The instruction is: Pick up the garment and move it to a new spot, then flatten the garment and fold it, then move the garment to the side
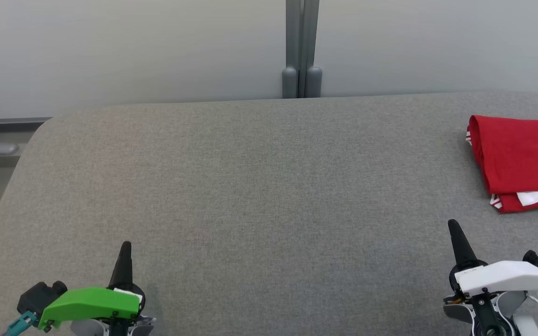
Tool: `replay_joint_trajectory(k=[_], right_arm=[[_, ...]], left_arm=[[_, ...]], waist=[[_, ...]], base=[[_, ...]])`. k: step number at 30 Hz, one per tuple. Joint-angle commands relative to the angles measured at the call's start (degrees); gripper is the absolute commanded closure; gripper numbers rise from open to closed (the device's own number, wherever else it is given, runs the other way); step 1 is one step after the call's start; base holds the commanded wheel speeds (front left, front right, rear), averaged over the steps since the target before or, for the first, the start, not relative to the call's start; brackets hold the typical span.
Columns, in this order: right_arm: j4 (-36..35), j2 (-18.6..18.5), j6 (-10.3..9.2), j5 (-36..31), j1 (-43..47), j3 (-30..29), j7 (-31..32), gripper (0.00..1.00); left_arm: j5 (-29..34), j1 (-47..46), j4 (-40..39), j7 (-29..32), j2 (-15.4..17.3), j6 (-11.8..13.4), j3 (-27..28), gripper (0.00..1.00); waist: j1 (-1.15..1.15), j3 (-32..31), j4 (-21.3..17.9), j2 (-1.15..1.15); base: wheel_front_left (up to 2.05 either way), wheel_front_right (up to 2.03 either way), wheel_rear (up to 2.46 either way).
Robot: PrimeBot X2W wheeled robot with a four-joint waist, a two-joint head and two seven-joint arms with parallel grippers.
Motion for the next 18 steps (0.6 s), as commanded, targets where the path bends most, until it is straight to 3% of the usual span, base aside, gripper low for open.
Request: replay_joint_trajectory(k=[1,18], right_arm=[[-0.4,-0.3,-0.03,1.7,-1.3,-0.2,0.4,1.0],[-0.2,-0.3,-0.03,11.3,-2.4,-1.0,2.5,1.0]], left_arm=[[-1.4,-1.7,-0.7,0.3,0.1,-0.4,0.7,1.0],[-9.5,-2.3,-1.6,2.8,0.0,-1.9,3.3,1.0]], waist=[[0.0,0.0,0.0,0.0],[0.0,0.5,-0.5,0.0]], base=[[0.0,0.0,0.0],[0.0,0.0,0.0]])
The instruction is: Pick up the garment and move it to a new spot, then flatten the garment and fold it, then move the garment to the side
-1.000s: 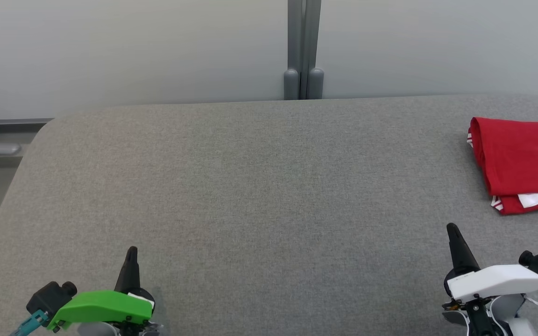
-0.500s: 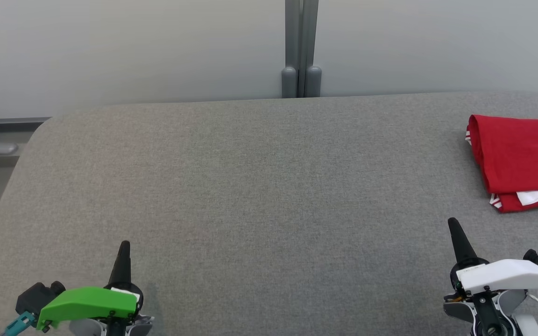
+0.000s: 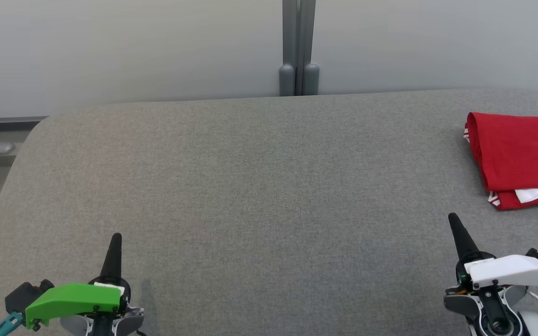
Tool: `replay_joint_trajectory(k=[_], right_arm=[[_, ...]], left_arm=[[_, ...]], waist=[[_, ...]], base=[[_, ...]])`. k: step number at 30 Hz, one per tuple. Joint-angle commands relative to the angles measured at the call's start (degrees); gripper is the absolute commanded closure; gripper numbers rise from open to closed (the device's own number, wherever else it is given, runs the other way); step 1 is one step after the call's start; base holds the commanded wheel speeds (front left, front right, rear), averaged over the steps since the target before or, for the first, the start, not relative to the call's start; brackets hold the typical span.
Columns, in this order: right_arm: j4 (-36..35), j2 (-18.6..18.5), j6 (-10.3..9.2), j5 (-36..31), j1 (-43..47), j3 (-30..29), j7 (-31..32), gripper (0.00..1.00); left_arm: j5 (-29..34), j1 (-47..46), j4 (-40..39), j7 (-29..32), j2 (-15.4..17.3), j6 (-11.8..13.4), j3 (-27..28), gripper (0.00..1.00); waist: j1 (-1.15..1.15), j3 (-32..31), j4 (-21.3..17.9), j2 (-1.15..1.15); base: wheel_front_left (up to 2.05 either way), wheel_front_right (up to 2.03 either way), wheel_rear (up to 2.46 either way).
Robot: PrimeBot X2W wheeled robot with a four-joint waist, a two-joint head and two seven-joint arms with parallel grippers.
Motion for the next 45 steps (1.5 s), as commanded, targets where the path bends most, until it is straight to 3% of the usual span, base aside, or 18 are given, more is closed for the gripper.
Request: replay_joint_trajectory(k=[1,45], right_arm=[[-0.2,-0.3,-0.01,1.6,-1.2,-0.3,0.4,1.0],[0.2,-0.4,-0.02,20.8,-3.0,-1.8,4.6,1.0]], left_arm=[[-1.3,-1.5,-0.7,0.4,0.1,-0.5,0.6,1.0],[-17.5,-2.5,-2.3,5.3,-0.1,-3.4,5.9,1.0]], waist=[[0.0,0.0,0.0,0.0],[0.0,1.1,-1.1,0.0]], base=[[0.0,0.0,0.0],[0.0,0.0,0.0]])
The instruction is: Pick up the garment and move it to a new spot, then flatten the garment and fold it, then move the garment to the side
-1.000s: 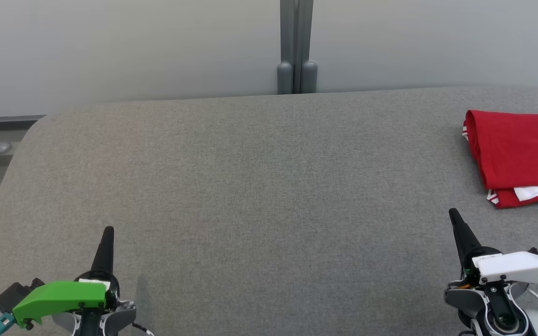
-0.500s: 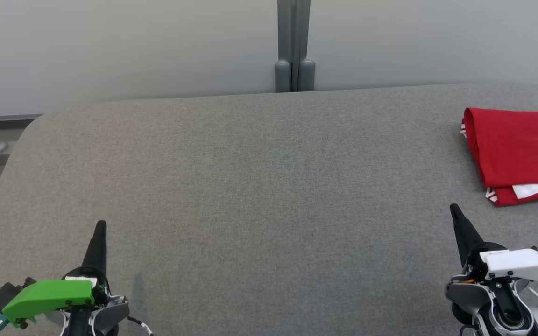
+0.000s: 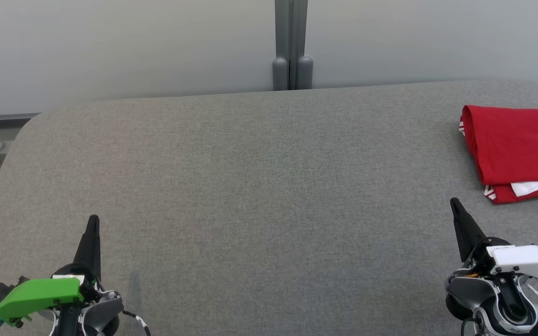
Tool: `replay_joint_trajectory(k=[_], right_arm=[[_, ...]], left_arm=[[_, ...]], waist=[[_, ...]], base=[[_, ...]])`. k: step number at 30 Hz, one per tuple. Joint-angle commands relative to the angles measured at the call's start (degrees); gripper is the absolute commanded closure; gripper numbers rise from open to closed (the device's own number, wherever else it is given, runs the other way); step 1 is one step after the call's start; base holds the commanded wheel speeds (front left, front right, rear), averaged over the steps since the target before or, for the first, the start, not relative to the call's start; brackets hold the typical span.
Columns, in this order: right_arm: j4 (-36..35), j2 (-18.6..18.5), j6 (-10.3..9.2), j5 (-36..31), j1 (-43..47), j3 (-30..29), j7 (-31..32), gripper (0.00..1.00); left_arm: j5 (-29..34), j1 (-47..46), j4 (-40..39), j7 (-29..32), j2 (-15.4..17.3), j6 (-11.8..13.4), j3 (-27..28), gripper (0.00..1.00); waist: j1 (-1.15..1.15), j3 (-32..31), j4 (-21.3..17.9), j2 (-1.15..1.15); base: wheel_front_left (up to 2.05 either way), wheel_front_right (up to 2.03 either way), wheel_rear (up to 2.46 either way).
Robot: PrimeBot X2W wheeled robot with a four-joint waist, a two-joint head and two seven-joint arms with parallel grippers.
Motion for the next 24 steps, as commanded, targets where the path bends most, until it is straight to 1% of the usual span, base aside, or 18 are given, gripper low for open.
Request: replay_joint_trajectory(k=[1,24], right_arm=[[0.1,-0.2,0.0,0.7,-0.4,-0.1,0.2,1.0],[0.1,-0.2,0.0,0.7,-0.4,-0.1,0.2,1.0]], left_arm=[[-0.6,-0.8,-0.2,0.3,0.0,-0.4,0.3,1.0],[-0.6,-0.8,-0.2,0.2,0.0,-0.4,0.2,1.0]], waist=[[0.0,0.0,0.0,0.0],[0.0,0.0,0.0,0.0]], base=[[0.0,0.0,0.0],[0.0,0.0,0.0]])
